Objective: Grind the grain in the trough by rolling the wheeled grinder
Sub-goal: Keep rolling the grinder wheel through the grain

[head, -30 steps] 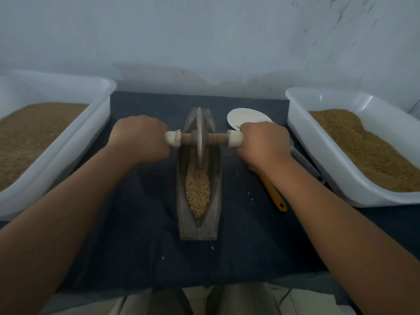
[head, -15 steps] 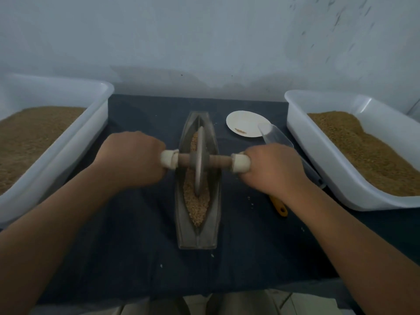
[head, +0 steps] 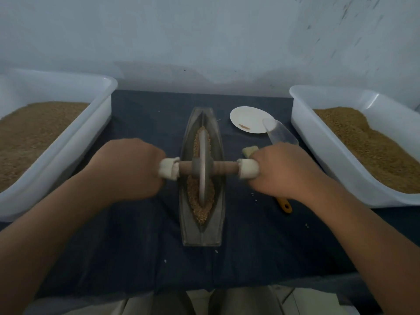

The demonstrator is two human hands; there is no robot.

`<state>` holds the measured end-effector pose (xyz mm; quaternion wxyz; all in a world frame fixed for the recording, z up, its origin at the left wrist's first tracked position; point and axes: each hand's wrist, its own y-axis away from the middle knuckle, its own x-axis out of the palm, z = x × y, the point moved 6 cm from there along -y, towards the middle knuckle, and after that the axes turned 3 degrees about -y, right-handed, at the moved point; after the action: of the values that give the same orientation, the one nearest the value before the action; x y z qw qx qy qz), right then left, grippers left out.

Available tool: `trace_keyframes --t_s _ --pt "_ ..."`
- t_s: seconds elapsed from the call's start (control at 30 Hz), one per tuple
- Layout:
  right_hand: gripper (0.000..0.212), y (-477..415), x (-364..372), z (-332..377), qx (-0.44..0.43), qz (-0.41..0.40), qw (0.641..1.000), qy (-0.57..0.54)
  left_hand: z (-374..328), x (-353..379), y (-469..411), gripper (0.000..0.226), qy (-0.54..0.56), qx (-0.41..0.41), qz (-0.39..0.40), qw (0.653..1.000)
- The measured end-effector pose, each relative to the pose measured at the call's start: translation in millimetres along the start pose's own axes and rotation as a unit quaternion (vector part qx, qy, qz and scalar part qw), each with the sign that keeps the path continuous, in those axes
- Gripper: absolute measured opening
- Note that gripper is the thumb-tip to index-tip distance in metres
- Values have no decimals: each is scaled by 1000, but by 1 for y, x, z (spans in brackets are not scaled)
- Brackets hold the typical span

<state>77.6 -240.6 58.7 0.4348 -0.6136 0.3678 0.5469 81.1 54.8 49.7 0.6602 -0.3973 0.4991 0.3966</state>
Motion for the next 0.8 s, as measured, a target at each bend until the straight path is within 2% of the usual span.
trace_keyframes --t_s 0.1,0.27,0.33,0.43,0.57,0.63,0.73,0.8 --pt "29 -8 8 -3 29 14 999 5 -2 -5 -10 27 -26 3 -18 999" --pt "25 -60 8 -12 98 -124 986 57 9 -7 -71 25 -12 -76 -13 997" --pt "16 -76 3 -13 99 -120 986 62 12 -5 -82 24 5 -92 -9 996" --pt "17 -74 -7 -9 68 -96 991 60 11 0 -70 23 17 -82 12 996" --pt "25 -25 3 -4 17 6 1000 23 4 3 -23 25 5 -31 19 999" --pt "26 -5 3 -2 0 26 1000 -4 2 2 -5 27 -3 -8 4 1000" --pt "27 -12 7 -3 13 12 1000 6 3 1 -17 27 -7 -7 7 1000" --pt "30 -33 7 -6 48 -49 997 34 6 1 -42 27 -9 -35 12 999"
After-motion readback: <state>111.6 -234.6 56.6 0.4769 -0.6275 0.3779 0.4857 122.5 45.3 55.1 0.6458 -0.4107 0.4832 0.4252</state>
